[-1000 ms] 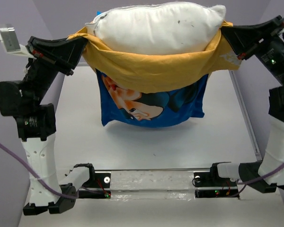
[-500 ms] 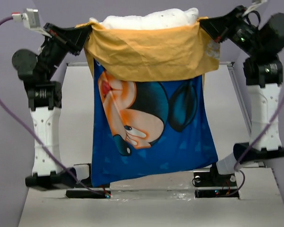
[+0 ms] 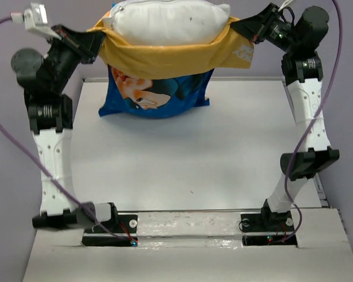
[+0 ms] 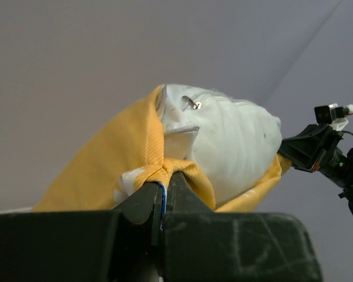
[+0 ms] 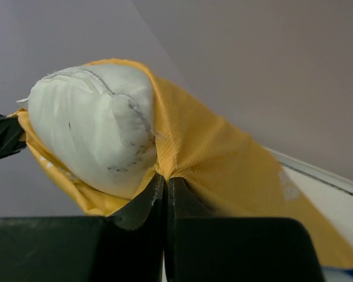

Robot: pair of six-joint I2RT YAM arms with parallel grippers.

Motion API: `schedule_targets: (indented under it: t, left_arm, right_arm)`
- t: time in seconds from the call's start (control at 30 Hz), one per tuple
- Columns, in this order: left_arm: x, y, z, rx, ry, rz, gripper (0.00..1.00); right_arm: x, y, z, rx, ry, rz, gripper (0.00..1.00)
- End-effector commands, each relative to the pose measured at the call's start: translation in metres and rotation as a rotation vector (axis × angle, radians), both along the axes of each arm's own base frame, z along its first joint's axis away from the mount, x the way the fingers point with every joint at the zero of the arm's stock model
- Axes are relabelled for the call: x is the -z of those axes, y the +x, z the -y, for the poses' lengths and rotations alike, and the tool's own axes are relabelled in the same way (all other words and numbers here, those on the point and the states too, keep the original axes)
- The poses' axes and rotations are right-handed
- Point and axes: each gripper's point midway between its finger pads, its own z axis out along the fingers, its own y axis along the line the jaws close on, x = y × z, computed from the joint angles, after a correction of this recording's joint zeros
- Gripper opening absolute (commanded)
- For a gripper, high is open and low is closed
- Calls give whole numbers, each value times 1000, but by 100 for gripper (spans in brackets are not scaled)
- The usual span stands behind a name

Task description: Put the pillow into the pillowcase

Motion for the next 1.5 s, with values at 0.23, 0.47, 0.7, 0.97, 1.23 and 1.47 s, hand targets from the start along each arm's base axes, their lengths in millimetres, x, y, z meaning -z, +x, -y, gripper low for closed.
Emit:
schedule_targets:
  t: [0.23, 0.47, 0.7, 0.97, 1.23, 1.47]
  left_arm:
    - [197, -175, 46, 177, -72, -57, 4]
    - [313, -204, 72, 321, -52, -212, 99]
    - [249, -229, 74, 341, 132, -45, 99]
    - [246, -197, 101, 422, 190, -11, 99]
    - [301, -178, 225, 312, 552, -150, 99]
    - [354, -153, 284, 156, 826, -193, 90]
  right_arm:
    - [152, -94, -16, -190, -95, -130, 0]
    - [353, -92, 10, -81, -151, -554, 0]
    - [397, -89, 62, 245, -289, -657, 0]
    - [359, -90, 64, 239, -326, -630, 0]
    - [372, -100, 73, 298, -334, -677, 0]
    - [362, -99, 63, 250, -291, -650, 0]
